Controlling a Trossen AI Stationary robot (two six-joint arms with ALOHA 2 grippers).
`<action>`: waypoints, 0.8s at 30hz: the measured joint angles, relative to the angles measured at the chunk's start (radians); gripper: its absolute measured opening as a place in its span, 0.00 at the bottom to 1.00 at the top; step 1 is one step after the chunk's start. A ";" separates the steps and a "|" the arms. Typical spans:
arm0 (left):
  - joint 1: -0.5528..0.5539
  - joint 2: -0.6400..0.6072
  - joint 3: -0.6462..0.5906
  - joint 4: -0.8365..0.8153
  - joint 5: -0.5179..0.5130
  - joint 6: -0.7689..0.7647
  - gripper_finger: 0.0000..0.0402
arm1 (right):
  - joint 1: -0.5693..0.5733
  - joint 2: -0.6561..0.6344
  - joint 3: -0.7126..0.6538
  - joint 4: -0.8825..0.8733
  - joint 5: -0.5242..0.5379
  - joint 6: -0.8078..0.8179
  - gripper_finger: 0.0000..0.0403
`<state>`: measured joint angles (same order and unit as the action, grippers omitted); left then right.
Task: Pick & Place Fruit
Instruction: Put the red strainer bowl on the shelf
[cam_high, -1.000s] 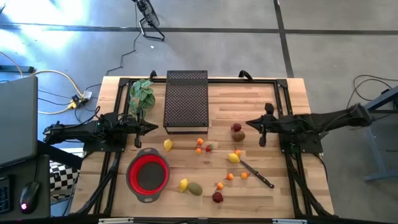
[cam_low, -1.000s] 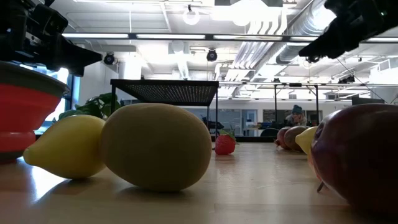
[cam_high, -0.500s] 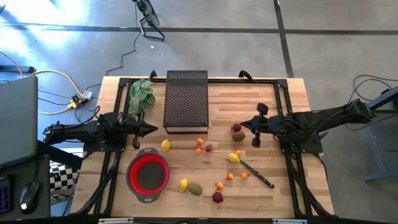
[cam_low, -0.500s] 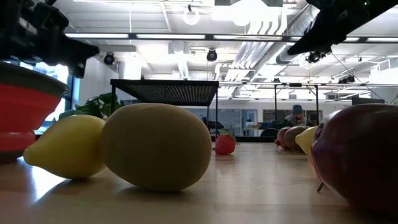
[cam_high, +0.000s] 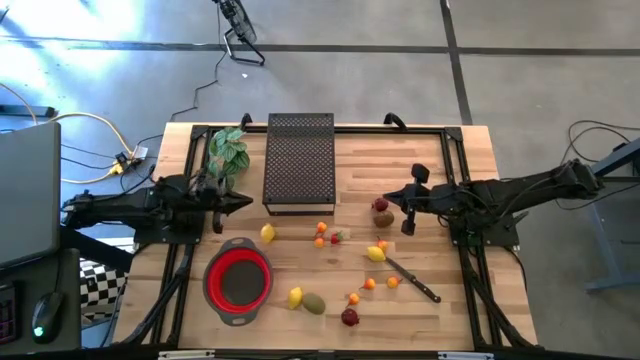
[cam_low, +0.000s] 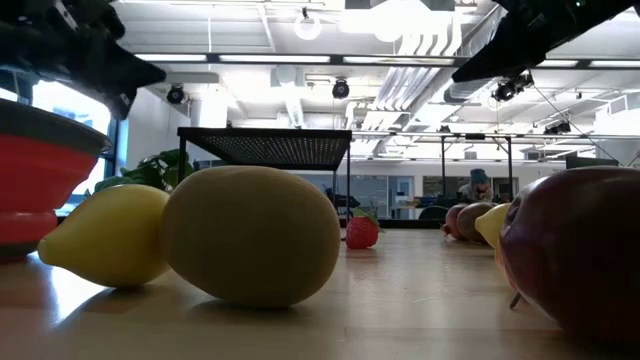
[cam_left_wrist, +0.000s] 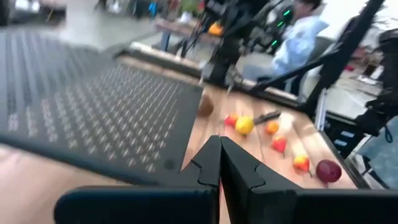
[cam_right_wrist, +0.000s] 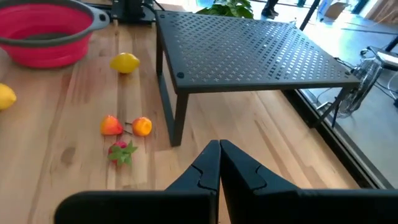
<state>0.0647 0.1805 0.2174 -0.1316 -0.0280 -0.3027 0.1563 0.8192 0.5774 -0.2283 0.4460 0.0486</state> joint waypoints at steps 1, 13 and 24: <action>-0.001 0.033 0.008 0.001 0.002 -0.017 0.00 | -0.006 0.000 0.000 0.000 -0.001 0.000 0.01; -0.188 0.457 0.264 -0.135 0.010 -0.156 0.00 | -0.069 0.000 0.000 0.000 -0.007 -0.001 0.01; -0.357 0.715 0.663 -0.728 0.012 -0.450 0.00 | -0.110 0.000 0.000 -0.001 -0.010 -0.001 0.01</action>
<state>-0.2925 0.8960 0.8804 -0.8595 -0.0159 -0.7524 0.0459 0.8194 0.5774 -0.2291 0.4356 0.0479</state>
